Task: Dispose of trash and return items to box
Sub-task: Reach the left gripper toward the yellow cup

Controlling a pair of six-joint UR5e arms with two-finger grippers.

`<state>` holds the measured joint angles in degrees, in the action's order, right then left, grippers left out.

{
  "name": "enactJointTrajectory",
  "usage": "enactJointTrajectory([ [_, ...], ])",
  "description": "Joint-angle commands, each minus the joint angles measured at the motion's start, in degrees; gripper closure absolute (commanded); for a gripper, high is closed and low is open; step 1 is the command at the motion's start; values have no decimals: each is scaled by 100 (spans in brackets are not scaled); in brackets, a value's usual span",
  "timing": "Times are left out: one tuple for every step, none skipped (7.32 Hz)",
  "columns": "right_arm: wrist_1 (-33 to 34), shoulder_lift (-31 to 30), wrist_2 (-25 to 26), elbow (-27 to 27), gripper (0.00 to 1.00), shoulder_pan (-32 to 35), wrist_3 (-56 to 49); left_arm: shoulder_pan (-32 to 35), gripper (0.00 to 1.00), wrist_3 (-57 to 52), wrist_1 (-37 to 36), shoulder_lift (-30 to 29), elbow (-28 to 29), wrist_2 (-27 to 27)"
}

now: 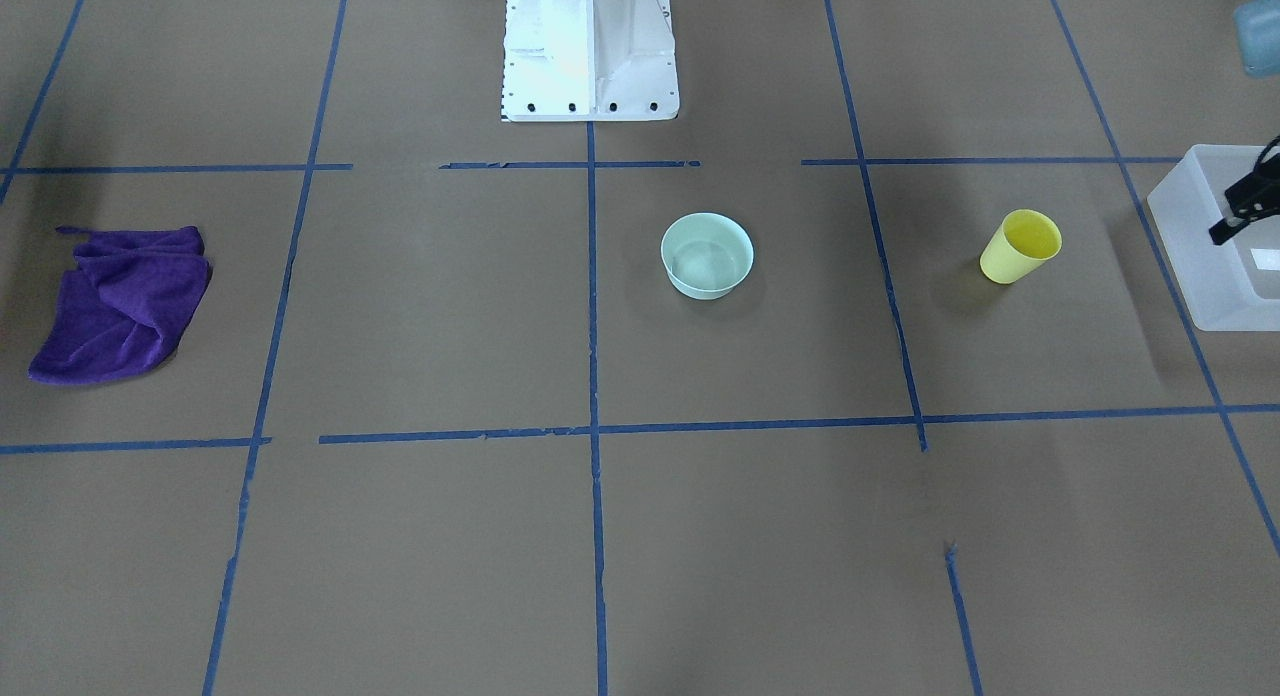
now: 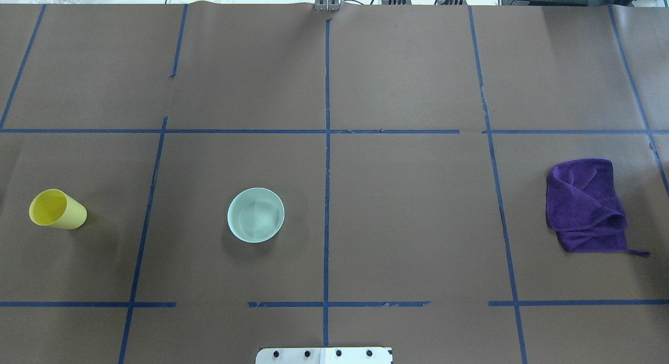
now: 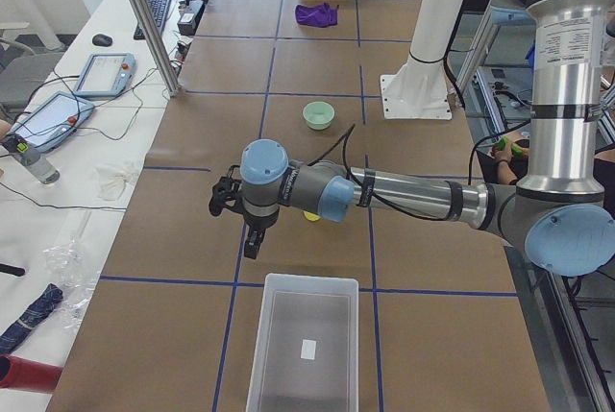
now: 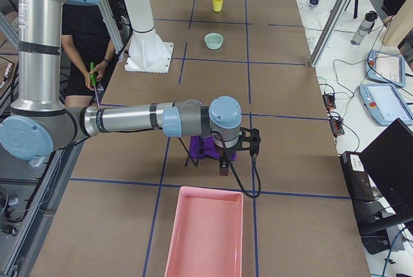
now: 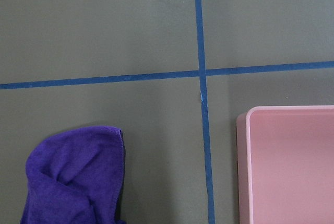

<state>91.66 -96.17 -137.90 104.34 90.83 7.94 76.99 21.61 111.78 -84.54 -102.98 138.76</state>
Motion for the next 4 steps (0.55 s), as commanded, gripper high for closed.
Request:
enactJointTrajectory([
  [10,10,0,60,0,-12,6,-954,3,1700,1885,682,-90,-470],
  [10,2,-9,60,0,-12,6,-1114,3,1811,2170,910,-82,-612],
  [10,-7,-9,60,0,-12,6,-1281,3,1838,2182,939,-82,-788],
  [10,-7,-9,69,0,-12,6,-1552,3,2108,2190,939,-64,-1068],
])
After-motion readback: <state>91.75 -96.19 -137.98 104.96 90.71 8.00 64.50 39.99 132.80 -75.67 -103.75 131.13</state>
